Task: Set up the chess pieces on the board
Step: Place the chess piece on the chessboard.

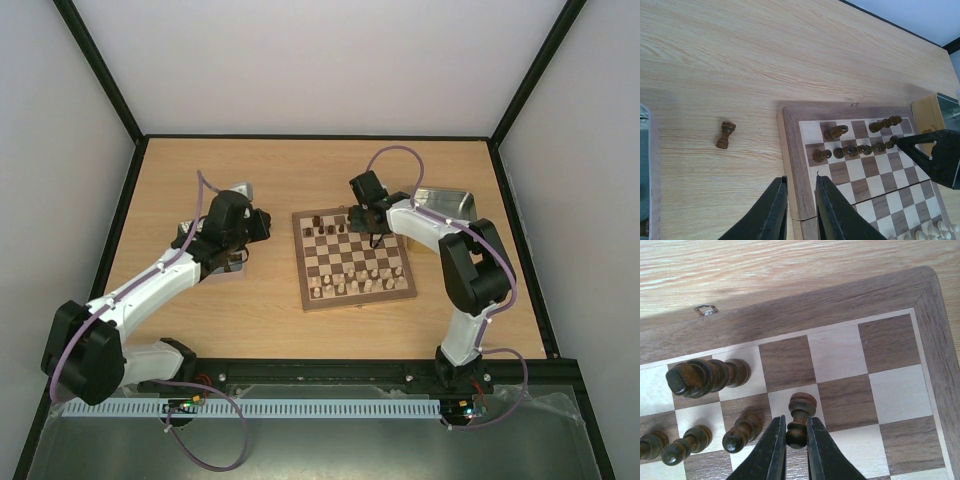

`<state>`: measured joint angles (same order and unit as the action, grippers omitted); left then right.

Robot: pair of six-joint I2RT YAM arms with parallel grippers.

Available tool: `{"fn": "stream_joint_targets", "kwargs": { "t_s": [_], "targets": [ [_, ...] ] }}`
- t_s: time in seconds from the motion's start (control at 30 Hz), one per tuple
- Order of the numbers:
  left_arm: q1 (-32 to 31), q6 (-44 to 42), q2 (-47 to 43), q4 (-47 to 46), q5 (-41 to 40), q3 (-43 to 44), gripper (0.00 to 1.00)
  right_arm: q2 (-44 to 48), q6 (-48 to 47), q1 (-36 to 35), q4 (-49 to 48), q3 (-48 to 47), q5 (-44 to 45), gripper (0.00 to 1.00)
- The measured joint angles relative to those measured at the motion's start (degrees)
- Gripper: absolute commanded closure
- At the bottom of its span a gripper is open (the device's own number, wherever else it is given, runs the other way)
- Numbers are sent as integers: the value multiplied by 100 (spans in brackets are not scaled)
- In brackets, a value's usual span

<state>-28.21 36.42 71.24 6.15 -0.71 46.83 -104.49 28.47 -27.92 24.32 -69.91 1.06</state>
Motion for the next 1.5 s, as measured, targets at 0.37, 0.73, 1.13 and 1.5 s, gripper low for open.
{"fn": "stream_joint_targets", "kwargs": {
  "t_s": [0.37, 0.73, 1.13, 1.5],
  "targets": [
    [0, 11, 48, 26, 66, 7, 81, 7, 4, 9, 39, 0, -4, 97],
    [0, 28, 96, 55, 101, 13, 81, 22, -35, 94, 551, -365, -286, 90],
    [0, 68, 96, 66, 136, 13, 81, -13, -63, 208, 822, -472, -669, 86],
    [0, 107, 96, 66, 138, 13, 81, -66, 0, 208, 831, -474, -640, 81]
  ]
}}
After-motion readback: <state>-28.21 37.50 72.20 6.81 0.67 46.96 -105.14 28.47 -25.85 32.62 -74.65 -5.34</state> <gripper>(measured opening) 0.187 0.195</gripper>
